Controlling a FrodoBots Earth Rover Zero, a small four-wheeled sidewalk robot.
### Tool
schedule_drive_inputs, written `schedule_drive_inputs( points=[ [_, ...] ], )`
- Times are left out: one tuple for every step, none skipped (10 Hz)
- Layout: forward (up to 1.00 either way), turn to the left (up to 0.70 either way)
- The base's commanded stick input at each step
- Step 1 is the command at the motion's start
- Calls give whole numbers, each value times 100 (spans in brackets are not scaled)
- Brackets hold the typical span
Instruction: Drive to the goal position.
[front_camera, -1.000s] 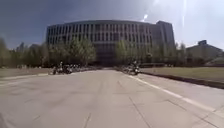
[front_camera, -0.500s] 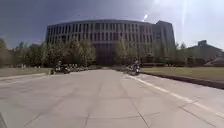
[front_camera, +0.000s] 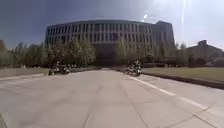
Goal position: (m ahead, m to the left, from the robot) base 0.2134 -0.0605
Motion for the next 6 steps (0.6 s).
schedule_drive_inputs(
  points=[
    [70,1],
    [70,1],
    [70,1],
    [70,1],
    [70,1],
    [70,1]
  ],
)
